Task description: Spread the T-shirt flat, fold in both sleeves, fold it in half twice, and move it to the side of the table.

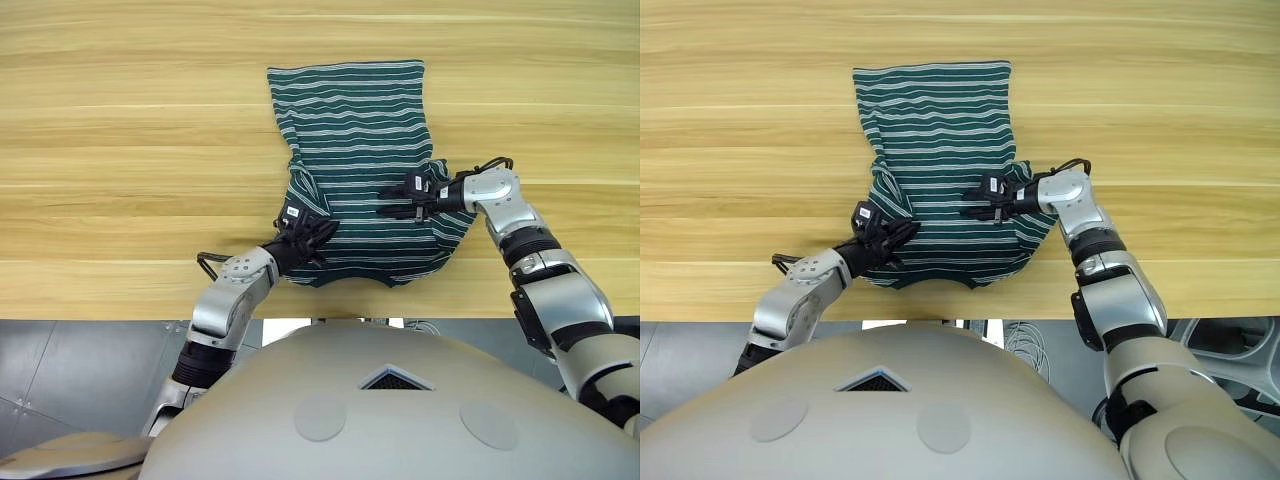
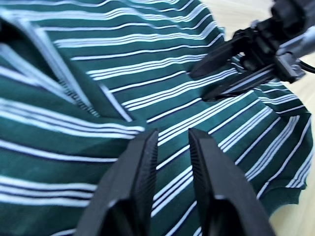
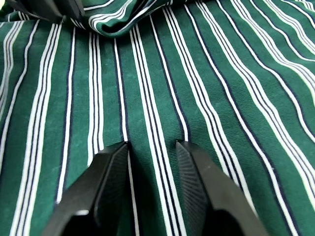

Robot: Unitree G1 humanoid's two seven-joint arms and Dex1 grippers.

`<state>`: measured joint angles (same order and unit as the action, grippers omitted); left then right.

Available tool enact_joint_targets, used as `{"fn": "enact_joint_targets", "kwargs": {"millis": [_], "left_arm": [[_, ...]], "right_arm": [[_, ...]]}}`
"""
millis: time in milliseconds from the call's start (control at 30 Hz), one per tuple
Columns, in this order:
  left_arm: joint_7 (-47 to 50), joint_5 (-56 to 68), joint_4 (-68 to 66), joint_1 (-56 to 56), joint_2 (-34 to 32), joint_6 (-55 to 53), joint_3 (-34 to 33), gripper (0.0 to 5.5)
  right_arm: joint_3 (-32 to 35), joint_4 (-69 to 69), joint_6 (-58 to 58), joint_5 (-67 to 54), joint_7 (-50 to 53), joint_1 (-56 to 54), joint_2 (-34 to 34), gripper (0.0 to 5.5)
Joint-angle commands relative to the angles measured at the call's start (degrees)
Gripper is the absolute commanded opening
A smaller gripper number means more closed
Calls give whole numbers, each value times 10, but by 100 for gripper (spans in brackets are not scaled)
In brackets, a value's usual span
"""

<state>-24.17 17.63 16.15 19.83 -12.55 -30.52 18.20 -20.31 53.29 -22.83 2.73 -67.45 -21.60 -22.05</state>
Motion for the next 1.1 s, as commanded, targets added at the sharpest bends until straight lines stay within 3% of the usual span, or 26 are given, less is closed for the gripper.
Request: {"fn": "enact_joint_targets", "kwargs": {"millis": [33,233,400,667,833,1033,1100], "left_arm": [[7,-9,38,13,-14,-15,9,186],[-9,19,125,14,-50,-17,-44,284],[-41,16,77,39,-88,48,-109,355],[-50,-32,-62,98,-49,151,-50,355],[-29,-77,-126,85,-44,207,-44,355],[-28,-87,-128,95,-44,229,-48,357],[-25,-89,-124,100,-44,233,-49,357]], "right_arm": [[1,3,4,6,-10,14,2,179],[97,-97,-8,-132,-71,23,-4,179],[180,-253,73,-283,-145,93,-44,179],[334,-196,139,-276,31,249,-128,179],[334,-88,170,-247,45,255,-128,179],[305,-133,235,-224,39,276,-132,296],[297,-172,266,-224,35,284,-135,296]]}}
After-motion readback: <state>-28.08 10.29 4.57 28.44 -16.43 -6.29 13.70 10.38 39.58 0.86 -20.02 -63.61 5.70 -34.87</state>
